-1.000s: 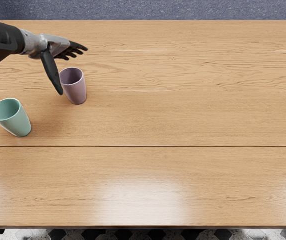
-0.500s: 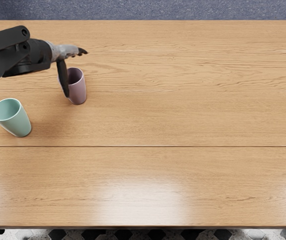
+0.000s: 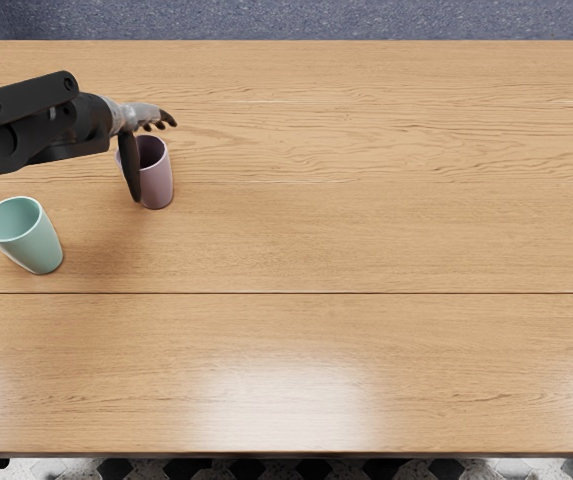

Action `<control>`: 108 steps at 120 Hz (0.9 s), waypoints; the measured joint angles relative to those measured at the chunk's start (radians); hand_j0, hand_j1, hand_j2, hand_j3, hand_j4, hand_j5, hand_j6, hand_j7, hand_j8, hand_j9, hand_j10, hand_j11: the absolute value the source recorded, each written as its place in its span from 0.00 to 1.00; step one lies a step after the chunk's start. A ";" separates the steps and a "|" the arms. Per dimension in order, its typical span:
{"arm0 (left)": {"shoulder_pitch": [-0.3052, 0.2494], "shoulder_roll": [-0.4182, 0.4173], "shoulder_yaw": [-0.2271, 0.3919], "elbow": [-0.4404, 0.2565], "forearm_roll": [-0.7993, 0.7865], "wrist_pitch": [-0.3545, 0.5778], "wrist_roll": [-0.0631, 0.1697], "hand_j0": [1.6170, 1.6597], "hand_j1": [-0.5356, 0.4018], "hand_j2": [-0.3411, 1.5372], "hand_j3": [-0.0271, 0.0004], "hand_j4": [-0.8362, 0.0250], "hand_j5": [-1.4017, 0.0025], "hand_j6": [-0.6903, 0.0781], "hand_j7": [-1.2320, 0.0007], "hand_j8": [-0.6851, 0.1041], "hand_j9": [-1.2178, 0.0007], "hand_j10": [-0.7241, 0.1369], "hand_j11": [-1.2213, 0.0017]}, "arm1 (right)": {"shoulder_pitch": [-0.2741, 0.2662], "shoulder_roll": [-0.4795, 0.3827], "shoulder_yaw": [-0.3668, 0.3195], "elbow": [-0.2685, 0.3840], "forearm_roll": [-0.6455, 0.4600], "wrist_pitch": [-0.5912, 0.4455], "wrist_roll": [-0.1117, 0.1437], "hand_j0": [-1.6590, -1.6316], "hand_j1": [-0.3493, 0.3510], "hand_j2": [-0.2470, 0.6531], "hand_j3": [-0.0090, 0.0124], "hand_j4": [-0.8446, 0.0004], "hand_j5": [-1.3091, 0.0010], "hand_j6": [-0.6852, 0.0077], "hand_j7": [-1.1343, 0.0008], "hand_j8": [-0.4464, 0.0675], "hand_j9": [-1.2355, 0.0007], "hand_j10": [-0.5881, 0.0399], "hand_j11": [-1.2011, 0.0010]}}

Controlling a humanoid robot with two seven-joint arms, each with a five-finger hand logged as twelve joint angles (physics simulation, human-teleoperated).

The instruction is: Pick up cup and place in cup with left hand

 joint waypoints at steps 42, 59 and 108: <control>-0.003 0.010 0.001 -0.007 0.000 -0.003 0.000 0.96 0.68 0.20 0.99 0.72 0.80 0.62 0.78 0.60 0.78 0.60 0.78 | 0.000 0.000 0.000 0.000 0.000 0.000 0.000 0.04 0.00 0.27 0.42 1.00 1.00 0.99 1.00 0.87 1.00 0.94 1.00; -0.003 0.012 0.001 -0.009 0.001 -0.003 0.000 0.96 0.63 0.21 0.99 0.68 0.77 0.57 0.74 0.55 0.74 0.55 0.74 | 0.000 0.000 0.000 0.000 0.000 0.000 0.000 0.04 0.00 0.27 0.42 1.00 1.00 0.99 1.00 0.87 1.00 0.94 1.00; -0.008 0.014 0.015 -0.009 -0.008 -0.001 0.000 0.94 0.47 0.23 0.99 0.52 0.64 0.50 0.59 0.44 0.58 0.40 0.58 | 0.000 0.000 0.000 0.000 0.000 0.000 0.000 0.04 0.00 0.27 0.42 1.00 1.00 0.99 1.00 0.87 1.00 0.94 1.00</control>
